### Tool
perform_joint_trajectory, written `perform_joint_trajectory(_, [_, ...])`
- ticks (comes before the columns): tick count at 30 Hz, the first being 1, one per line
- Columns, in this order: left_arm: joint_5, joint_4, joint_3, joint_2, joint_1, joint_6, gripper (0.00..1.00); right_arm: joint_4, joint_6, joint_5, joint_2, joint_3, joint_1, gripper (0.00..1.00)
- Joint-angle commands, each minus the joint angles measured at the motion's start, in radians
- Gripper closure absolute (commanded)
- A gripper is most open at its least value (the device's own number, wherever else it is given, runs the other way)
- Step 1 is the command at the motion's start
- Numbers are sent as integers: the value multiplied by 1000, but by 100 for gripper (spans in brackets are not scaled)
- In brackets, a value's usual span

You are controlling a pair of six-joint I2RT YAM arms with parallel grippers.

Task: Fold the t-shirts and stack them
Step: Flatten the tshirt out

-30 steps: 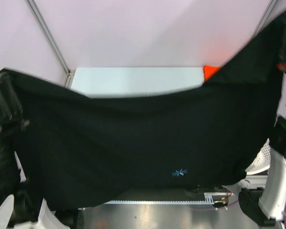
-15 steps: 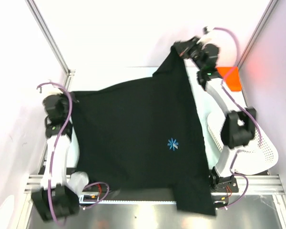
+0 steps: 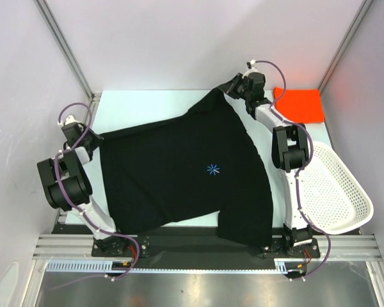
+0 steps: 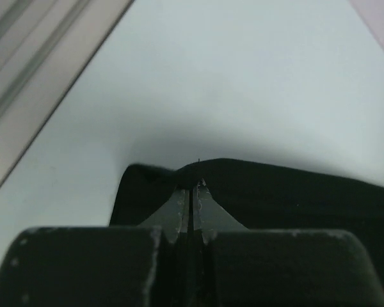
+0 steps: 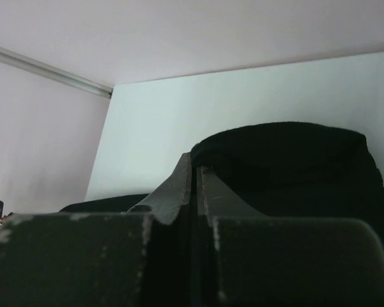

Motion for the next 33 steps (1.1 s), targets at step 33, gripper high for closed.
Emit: perform_joint_trajectory(33, [227, -67, 275, 77, 21, -133, 100, -82, 39, -72, 70, 367, -98, 100])
